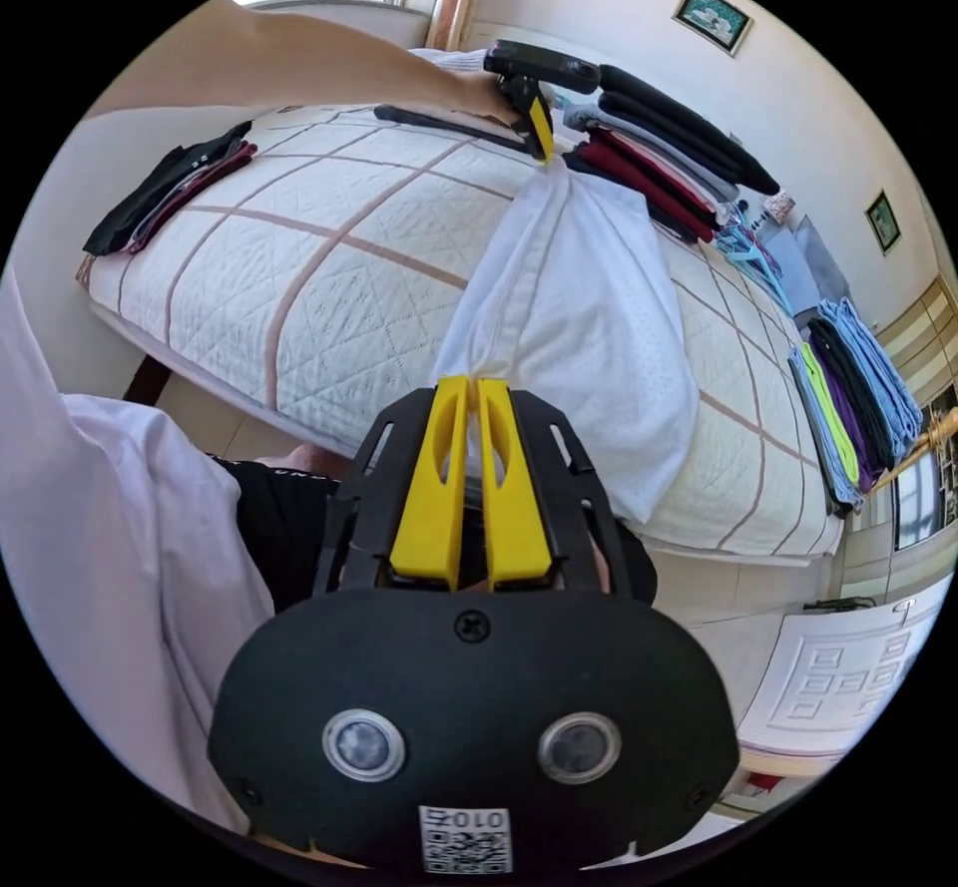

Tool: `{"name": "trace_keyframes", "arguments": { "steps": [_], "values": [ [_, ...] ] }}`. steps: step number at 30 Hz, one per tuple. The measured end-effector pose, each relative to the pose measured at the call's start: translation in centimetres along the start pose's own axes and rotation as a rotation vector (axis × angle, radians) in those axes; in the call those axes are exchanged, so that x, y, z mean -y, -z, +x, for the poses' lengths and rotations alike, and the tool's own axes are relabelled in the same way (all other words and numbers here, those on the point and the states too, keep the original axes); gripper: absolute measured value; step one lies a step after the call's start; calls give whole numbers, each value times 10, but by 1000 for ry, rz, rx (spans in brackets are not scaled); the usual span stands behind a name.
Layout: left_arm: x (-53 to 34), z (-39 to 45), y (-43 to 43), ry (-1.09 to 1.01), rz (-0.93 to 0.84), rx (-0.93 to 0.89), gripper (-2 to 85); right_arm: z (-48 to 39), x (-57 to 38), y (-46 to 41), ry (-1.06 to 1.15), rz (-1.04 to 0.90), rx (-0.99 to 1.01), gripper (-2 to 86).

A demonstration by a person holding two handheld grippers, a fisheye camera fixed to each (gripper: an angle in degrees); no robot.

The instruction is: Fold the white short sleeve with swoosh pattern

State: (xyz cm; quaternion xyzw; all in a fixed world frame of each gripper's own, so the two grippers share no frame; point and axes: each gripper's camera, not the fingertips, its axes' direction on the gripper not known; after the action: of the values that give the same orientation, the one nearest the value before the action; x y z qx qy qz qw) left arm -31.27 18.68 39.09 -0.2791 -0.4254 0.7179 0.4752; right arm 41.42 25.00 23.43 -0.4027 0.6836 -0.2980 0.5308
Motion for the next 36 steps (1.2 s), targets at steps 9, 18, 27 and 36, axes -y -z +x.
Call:
{"name": "trace_keyframes", "arguments": {
  "steps": [9, 18, 27, 36],
  "values": [
    [-90, -39, 6, 161, 21, -73, 66, -19, -12, 11, 12, -1, 95, 56],
    [-65, 17, 72, -165, 356, -171, 46, 15, 8, 15, -172, 102, 169, 41],
    [-51, 36, 42, -275, 367, -396, 33, 30, 29, -13, -293, 23, 240, 38],
    [-100, -4, 13, -253, 329, -431, 10, 5, 48, 15, -43, 75, 184, 24]
  ]
}}
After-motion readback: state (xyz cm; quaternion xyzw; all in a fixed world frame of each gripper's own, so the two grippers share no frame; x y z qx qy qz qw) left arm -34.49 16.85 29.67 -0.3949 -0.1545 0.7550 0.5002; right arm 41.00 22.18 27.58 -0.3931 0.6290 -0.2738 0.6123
